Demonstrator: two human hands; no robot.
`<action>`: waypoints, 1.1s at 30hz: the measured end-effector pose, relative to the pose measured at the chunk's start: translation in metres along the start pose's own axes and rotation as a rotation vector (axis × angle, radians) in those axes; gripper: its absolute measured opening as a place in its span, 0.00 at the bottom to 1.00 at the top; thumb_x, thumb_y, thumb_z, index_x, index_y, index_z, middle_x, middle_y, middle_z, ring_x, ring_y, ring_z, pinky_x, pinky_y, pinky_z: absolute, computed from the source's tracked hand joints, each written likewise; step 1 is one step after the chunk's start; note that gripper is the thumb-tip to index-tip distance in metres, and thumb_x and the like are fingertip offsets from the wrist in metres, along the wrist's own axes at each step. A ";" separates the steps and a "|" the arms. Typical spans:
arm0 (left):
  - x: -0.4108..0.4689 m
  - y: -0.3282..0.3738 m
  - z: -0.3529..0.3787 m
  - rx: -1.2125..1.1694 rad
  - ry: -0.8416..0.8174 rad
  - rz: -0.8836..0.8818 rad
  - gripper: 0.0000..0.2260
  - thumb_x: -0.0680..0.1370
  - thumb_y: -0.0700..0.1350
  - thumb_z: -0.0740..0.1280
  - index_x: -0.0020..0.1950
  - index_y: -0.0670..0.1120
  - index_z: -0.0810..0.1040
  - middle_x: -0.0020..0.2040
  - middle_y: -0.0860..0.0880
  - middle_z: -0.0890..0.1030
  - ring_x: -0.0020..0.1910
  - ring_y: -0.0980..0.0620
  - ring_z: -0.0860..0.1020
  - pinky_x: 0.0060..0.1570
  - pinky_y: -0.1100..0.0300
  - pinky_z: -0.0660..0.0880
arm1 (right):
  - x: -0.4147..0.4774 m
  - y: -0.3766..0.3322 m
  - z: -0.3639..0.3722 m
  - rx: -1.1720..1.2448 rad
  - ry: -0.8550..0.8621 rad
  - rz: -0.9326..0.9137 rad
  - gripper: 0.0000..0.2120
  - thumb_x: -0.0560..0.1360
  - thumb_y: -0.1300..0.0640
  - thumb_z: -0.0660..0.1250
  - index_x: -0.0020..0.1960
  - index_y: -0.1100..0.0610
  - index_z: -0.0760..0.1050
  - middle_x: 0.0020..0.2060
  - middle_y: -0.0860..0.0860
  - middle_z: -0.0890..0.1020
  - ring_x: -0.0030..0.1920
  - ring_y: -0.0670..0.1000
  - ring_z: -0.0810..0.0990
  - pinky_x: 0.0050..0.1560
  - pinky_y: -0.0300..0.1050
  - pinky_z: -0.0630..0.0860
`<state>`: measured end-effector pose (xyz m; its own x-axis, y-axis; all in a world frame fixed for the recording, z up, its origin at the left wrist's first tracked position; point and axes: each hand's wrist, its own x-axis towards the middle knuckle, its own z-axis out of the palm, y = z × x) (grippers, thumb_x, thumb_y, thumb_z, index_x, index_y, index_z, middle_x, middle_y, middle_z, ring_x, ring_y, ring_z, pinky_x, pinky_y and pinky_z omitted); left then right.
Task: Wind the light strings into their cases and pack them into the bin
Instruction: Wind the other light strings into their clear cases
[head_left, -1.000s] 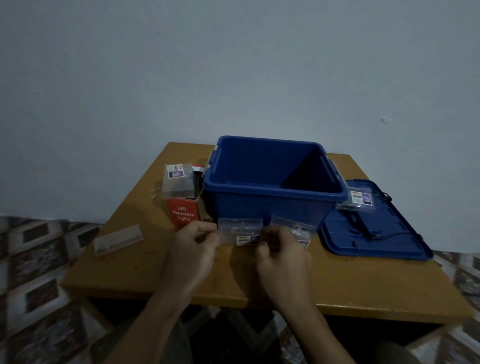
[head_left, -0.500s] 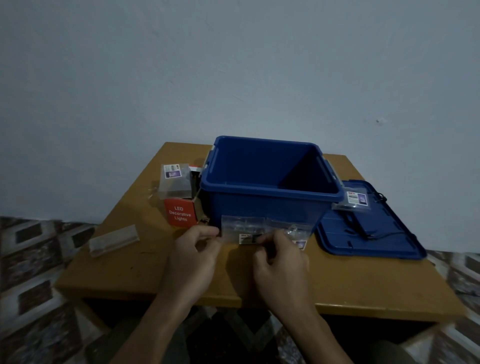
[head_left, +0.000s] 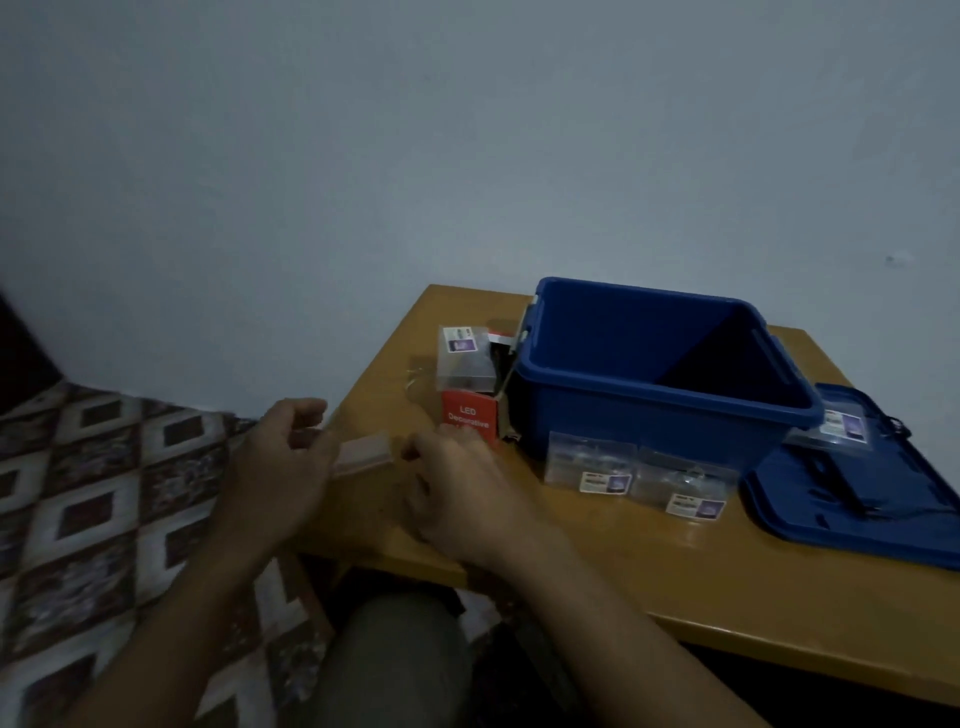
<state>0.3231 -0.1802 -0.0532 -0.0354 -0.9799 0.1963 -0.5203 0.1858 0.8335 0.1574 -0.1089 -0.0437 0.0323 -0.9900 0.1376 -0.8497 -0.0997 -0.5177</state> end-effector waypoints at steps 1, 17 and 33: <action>0.004 -0.008 -0.007 0.036 -0.006 -0.014 0.15 0.81 0.41 0.65 0.68 0.48 0.76 0.63 0.47 0.78 0.59 0.48 0.76 0.53 0.53 0.74 | 0.010 -0.006 0.004 -0.040 -0.014 -0.048 0.15 0.77 0.57 0.68 0.63 0.52 0.74 0.58 0.50 0.76 0.60 0.52 0.71 0.59 0.49 0.74; 0.013 -0.066 -0.025 0.286 -0.226 0.138 0.06 0.81 0.45 0.66 0.50 0.55 0.81 0.51 0.53 0.78 0.50 0.51 0.78 0.48 0.51 0.78 | 0.055 -0.041 0.037 -0.410 -0.279 -0.220 0.19 0.83 0.50 0.59 0.69 0.59 0.68 0.65 0.60 0.73 0.63 0.61 0.72 0.62 0.58 0.73; -0.060 0.050 -0.043 0.025 -0.205 0.500 0.05 0.79 0.42 0.69 0.44 0.49 0.81 0.31 0.56 0.79 0.32 0.60 0.78 0.30 0.70 0.70 | -0.053 -0.036 -0.047 -0.221 0.132 -0.247 0.17 0.80 0.43 0.63 0.64 0.51 0.70 0.58 0.49 0.78 0.52 0.49 0.77 0.48 0.42 0.73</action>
<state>0.3360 -0.1087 -0.0012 -0.4480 -0.7672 0.4590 -0.4176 0.6336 0.6513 0.1618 -0.0479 0.0075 0.1949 -0.9160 0.3506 -0.9187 -0.2957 -0.2619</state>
